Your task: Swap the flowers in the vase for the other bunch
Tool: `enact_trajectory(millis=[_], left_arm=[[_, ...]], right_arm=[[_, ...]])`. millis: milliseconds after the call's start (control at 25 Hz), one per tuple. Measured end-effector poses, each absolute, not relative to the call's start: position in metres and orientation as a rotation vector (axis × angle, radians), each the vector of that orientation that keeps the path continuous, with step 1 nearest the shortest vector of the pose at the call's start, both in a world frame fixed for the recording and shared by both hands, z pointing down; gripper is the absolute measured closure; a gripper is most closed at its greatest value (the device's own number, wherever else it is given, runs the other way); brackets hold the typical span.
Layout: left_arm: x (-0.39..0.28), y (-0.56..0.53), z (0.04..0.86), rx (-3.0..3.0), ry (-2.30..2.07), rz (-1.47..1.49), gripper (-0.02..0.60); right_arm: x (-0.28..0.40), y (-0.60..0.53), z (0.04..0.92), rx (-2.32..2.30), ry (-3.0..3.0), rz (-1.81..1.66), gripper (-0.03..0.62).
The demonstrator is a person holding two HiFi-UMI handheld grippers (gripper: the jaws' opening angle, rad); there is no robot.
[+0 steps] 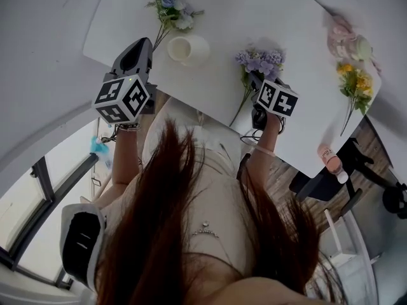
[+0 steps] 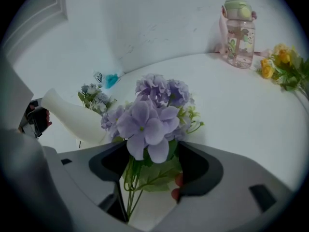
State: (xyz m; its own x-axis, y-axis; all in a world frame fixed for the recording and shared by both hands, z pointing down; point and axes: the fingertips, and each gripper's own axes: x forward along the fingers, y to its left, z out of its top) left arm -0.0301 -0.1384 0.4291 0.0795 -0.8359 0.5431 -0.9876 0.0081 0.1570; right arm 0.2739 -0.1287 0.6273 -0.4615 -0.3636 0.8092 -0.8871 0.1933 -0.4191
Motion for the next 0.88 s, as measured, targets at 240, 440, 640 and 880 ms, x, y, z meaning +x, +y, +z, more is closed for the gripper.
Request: enact_trajectory(millis=[240, 440, 640, 880], left_arm=[[-0.034, -0.132, 0.428, 1.839, -1.825, 0.386, 0.575], [-0.034, -0.130, 0.429, 1.837, -1.824, 0.380, 0.575], [-0.035, -0.133, 0.427, 1.850, -1.824, 0.370, 0.575], [-0.032, -0.142, 0.423, 1.893, -1.793, 0.366, 0.575]], right_arm=[[0.276, -0.131, 0.630, 1.153, -1.876, 1.202, 0.321], [0.277, -0.133, 0.633, 1.155, -1.859, 1.185, 0.353], [0.272, -0.132, 0.636, 1.121, -1.866, 1.194, 0.414], [0.271, -0.130, 0.631, 1.144, -1.875, 1.203, 0.453]])
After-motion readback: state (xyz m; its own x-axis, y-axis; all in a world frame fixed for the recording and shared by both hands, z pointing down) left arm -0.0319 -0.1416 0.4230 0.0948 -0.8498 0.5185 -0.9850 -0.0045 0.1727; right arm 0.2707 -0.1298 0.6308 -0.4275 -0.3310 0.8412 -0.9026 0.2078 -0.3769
